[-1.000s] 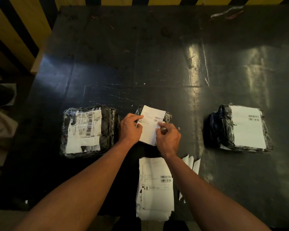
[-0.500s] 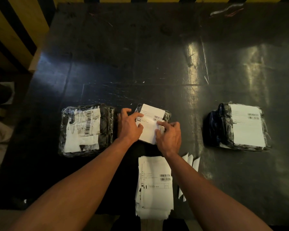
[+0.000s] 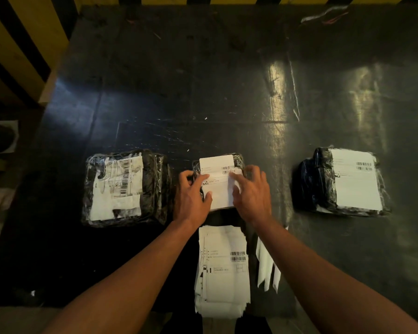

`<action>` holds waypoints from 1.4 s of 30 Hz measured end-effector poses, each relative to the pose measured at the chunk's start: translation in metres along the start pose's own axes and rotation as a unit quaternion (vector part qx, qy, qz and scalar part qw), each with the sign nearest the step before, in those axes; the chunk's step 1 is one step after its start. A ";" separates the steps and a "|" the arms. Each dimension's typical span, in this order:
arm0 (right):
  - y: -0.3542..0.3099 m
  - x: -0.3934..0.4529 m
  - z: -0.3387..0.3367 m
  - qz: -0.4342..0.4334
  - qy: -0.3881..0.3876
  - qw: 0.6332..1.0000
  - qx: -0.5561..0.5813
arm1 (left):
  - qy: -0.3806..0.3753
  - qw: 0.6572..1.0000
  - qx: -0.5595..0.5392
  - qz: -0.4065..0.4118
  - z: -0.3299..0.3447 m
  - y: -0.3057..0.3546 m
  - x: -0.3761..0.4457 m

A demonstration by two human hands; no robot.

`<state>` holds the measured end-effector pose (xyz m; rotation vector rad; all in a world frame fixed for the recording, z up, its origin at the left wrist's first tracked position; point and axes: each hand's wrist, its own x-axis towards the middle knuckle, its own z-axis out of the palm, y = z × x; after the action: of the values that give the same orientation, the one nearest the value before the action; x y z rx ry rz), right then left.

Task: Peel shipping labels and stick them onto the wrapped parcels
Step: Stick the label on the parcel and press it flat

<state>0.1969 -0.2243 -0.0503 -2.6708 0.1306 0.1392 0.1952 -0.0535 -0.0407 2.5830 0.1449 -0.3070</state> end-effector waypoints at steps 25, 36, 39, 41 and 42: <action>0.009 0.033 0.001 -0.206 -0.185 0.940 -0.197 | -0.041 0.990 0.068 0.114 0.019 -0.014 -0.003; 0.026 0.012 -0.005 -0.131 -0.145 0.956 -0.217 | -0.032 0.990 0.071 0.118 0.019 -0.013 -0.005; 0.013 0.000 0.003 -0.205 -0.128 0.953 -0.184 | -0.026 0.991 0.064 0.118 0.022 -0.013 -0.005; 0.014 -0.017 0.010 -0.242 -0.122 0.947 -0.170 | -0.024 0.990 0.061 0.122 0.022 -0.013 -0.006; 0.017 -0.025 0.011 -0.239 -0.123 0.948 -0.170 | -0.024 0.991 0.058 0.122 0.022 -0.013 -0.005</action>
<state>0.1696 -0.2330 -0.0647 -2.8997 -0.6738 0.3616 0.1836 -0.0536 -0.0642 2.6679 -0.2126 -0.2940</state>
